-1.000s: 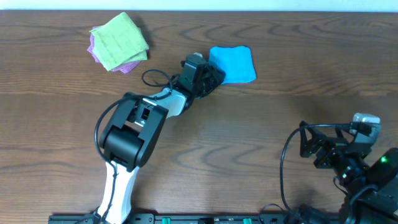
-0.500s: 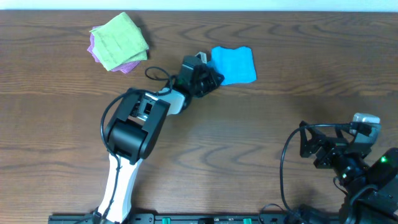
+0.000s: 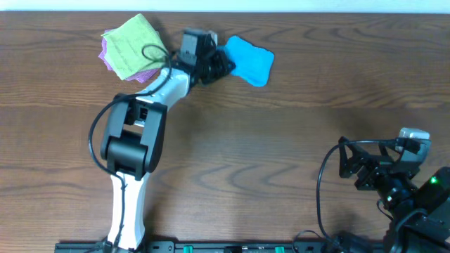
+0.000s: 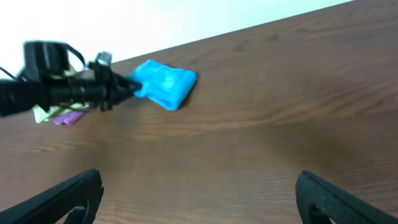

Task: Fold the cloth
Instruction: 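Lift the blue cloth with the left gripper and carry it left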

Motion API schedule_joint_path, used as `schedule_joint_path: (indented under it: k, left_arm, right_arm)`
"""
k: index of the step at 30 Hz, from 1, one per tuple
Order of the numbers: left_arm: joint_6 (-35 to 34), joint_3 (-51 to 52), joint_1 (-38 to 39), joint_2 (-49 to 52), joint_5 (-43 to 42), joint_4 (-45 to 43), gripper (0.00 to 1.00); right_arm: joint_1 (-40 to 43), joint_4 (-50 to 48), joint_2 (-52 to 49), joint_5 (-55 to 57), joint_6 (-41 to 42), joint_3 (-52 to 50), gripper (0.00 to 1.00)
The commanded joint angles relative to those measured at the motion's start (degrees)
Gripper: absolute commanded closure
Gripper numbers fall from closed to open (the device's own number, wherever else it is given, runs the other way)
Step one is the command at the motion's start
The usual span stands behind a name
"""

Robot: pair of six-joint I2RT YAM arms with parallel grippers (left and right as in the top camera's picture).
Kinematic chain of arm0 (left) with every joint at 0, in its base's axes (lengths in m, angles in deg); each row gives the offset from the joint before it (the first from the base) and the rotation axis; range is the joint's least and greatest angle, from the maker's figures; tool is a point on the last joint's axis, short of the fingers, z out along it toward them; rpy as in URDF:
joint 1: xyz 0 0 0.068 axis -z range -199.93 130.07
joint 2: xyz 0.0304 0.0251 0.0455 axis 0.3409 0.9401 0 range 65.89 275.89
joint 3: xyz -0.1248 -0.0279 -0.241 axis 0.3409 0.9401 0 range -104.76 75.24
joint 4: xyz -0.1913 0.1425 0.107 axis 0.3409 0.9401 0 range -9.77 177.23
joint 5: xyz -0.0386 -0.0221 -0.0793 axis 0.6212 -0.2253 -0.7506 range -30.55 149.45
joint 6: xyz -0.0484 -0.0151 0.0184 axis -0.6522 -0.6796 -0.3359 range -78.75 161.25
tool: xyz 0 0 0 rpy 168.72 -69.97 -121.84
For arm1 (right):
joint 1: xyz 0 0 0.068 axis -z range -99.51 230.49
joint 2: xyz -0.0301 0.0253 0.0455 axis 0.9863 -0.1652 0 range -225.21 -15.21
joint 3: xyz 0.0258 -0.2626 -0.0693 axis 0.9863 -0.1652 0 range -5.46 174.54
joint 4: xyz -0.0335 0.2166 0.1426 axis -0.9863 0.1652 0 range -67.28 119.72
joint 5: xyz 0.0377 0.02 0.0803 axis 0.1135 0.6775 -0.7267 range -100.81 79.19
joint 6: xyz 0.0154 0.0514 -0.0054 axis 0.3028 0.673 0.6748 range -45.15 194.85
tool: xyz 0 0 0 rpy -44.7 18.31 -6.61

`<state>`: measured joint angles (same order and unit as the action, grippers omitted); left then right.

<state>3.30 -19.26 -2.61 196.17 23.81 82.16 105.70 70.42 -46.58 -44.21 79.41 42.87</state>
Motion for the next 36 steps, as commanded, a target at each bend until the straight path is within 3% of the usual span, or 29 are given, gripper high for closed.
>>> schedule_joint_path:
  k: [1,21,36]
  left_arm:
    - [4.2,-5.7,-0.8,-3.0,-0.2,2.6,0.94]
    - [8.4,-22.8,-9.7,-3.0,-0.2,14.9,0.94]
    - [8.4,-25.0,-18.6,-3.0,-4.3,16.0,0.94]
  right_arm:
    - [0.5,-0.1,0.2,0.2,0.7,-0.2,0.01]
    - [0.5,-0.1,0.2,0.2,0.7,-0.2,0.01]
    - [0.5,-0.1,0.2,0.2,0.7,-0.2,0.01]
